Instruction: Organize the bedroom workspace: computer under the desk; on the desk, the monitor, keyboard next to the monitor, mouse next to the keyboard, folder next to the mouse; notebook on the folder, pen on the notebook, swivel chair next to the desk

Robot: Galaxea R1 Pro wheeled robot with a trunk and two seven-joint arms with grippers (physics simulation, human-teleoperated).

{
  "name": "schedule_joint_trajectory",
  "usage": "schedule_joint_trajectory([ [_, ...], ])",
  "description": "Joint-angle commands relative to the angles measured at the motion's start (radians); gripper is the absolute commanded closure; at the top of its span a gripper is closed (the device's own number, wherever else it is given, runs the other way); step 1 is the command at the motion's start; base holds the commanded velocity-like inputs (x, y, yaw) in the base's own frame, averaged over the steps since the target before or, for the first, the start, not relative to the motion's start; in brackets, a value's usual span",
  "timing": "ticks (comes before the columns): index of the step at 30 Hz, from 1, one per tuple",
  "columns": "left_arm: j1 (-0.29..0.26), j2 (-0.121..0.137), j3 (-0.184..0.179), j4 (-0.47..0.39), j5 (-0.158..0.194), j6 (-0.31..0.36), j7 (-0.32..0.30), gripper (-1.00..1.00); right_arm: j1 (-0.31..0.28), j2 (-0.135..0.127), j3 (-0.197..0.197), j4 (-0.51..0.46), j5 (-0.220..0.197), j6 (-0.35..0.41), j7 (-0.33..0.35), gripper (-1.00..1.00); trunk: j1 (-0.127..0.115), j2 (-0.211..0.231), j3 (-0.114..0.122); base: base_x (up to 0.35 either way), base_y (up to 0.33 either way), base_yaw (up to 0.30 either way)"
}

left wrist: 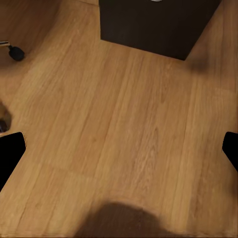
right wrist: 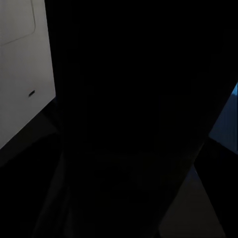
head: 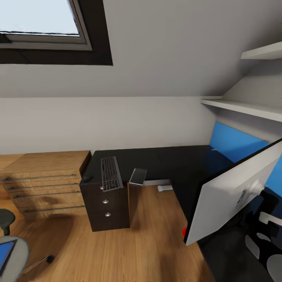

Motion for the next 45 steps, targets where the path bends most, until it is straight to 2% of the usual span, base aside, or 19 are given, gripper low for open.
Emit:
schedule_joint_trajectory([
  [1, -0.001, 0.001, -0.006, -0.002, 0.011, -0.006, 0.005, -1.00, 0.000, 0.000, 0.011, 0.001, -0.016, -0.006, -0.001, 1.00, 0.000, -0.001, -0.001, -0.311, 0.000, 0.000],
  [20, -0.001, 0.001, -0.005, -0.002, 0.011, -0.006, 0.005, -1.00, 0.000, 0.001, 0.015, -0.005, -0.014, -0.011, 0.000, 1.00, 0.000, -0.001, -0.001, -0.321, -0.030, 0.000],
  [36, -0.001, 0.003, -0.003, -0.002, 0.012, -0.006, 0.007, -1.00, 0.000, 0.003, 0.017, -0.007, -0.014, -0.011, -0.004, 1.00, 0.000, -0.001, -0.001, -0.115, -0.303, 0.000],
  [45, -0.001, 0.003, -0.003, -0.002, 0.014, -0.006, 0.007, -1.00, 0.000, 0.013, 0.017, -0.006, -0.010, -0.010, -0.001, 1.00, 0.000, -0.001, -0.001, -0.014, -0.033, 0.012],
])
